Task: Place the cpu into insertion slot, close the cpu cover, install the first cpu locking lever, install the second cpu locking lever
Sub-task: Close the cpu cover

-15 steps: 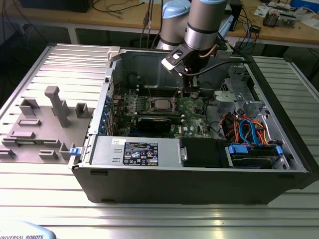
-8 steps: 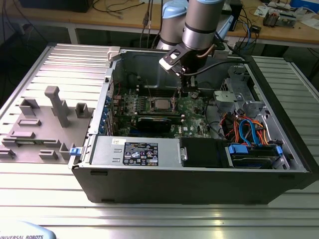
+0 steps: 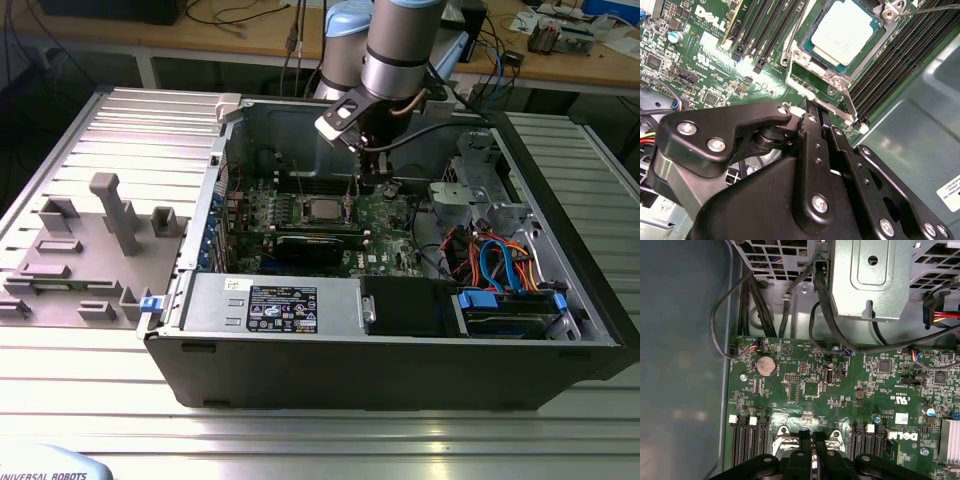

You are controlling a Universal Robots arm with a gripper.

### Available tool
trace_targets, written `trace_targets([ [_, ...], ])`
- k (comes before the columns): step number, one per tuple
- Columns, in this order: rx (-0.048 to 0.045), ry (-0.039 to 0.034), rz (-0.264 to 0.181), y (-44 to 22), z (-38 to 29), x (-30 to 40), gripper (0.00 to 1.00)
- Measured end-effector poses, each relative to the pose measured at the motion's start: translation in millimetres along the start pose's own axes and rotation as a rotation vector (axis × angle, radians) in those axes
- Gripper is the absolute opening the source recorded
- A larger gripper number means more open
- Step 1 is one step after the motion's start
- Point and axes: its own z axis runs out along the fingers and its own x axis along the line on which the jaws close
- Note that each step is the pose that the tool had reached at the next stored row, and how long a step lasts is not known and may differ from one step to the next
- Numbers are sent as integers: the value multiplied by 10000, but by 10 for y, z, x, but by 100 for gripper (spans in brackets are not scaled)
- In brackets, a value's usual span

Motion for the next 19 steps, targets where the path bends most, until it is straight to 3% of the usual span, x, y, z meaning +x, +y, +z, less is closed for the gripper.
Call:
trace_targets([
  [7, 0, 0, 0, -63, 1, 4, 16],
  [19, 0, 0, 0, -68, 1, 5, 16],
])
